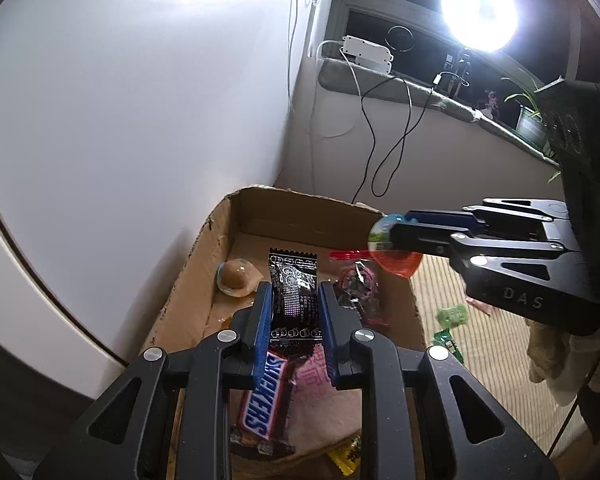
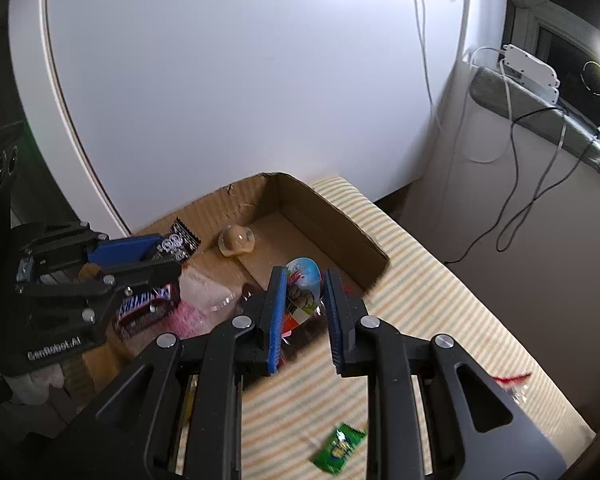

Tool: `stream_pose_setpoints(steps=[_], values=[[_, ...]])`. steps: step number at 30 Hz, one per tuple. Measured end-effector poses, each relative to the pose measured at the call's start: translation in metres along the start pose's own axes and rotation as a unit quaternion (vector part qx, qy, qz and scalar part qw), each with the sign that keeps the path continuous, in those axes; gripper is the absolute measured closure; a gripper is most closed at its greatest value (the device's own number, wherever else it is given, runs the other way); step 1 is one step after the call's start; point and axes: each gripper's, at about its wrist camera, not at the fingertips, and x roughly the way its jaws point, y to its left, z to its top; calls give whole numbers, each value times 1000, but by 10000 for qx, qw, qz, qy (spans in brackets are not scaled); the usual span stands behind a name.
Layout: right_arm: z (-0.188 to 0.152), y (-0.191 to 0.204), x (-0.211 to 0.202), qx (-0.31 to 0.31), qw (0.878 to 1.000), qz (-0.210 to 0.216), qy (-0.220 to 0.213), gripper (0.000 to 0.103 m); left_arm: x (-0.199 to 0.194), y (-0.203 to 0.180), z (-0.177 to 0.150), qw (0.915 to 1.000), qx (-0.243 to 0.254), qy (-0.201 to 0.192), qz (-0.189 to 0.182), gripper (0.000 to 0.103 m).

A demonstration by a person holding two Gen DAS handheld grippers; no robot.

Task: Organize snacks
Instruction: 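Carry both candies into the box and open both grippers, then move both grippers back over the green and pink candies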

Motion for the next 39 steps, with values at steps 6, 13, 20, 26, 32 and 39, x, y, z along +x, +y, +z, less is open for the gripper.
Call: stream_pose_setpoints(steps=[6,13,20,26,32,39], values=[[8,6,22,-35,9999,83,85,83,4,4,0,10000,-46,29,-30,82],[10,8,33,-87,9997,142,159,83,6,5,0,10000,-54,33,-7,82],[13,10,29,-72,9999,134,76,83,5,3,0,10000,-31,22,32,81],[15,13,12,-49,10000,22,-79,57,-4,4,0,9999,-68,-39,77,81],[13,14,-15,-23,9997,-129,-205,48,-25,-3,0,9997,-35,-220,36,81],[-2,12,-64,47,9981,-434,-445,32,-53,-15,-7,9989,-46,-456,-89,81]])
